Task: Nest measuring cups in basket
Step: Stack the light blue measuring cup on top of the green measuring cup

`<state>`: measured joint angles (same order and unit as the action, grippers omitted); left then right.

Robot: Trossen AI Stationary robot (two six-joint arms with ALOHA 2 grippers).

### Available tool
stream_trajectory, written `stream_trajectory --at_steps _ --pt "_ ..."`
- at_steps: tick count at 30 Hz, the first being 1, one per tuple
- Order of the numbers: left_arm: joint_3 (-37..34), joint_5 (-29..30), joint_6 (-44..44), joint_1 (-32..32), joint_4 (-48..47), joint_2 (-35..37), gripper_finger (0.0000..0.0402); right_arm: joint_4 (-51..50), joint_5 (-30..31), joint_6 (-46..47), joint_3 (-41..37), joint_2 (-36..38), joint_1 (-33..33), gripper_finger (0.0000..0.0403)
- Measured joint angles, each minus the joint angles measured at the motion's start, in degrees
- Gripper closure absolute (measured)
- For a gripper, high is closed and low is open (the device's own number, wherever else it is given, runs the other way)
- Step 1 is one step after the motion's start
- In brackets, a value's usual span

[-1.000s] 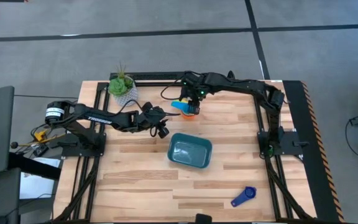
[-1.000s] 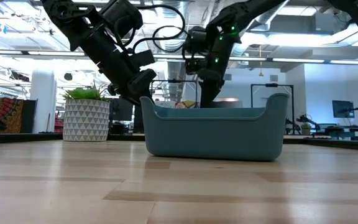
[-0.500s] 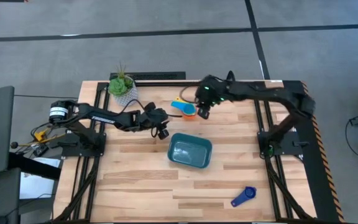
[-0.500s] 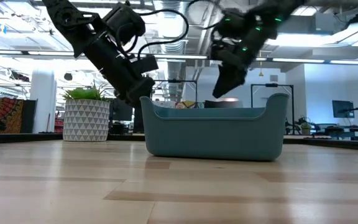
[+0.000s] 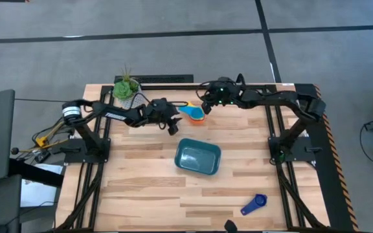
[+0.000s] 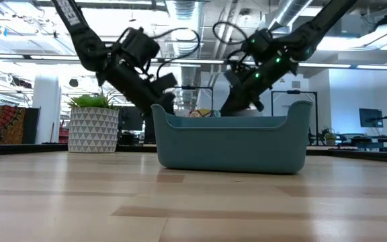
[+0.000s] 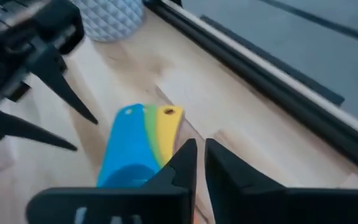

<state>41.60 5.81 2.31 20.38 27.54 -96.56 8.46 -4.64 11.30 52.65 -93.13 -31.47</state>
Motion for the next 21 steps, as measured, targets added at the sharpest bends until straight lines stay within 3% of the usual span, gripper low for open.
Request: stream_trajectory --at_steps 11,21 --pt "0.6 0.0 0.0 4.1 1.1 -3.3 0.0267 5.2 -0.1 1.2 1.4 -8.9 -1.5 0.0384" --pt "3.7 -2.4 1.2 7.9 3.4 -4.8 0.0267 5.5 -6.4 -1.3 4.1 -13.1 -2.2 0.0378"
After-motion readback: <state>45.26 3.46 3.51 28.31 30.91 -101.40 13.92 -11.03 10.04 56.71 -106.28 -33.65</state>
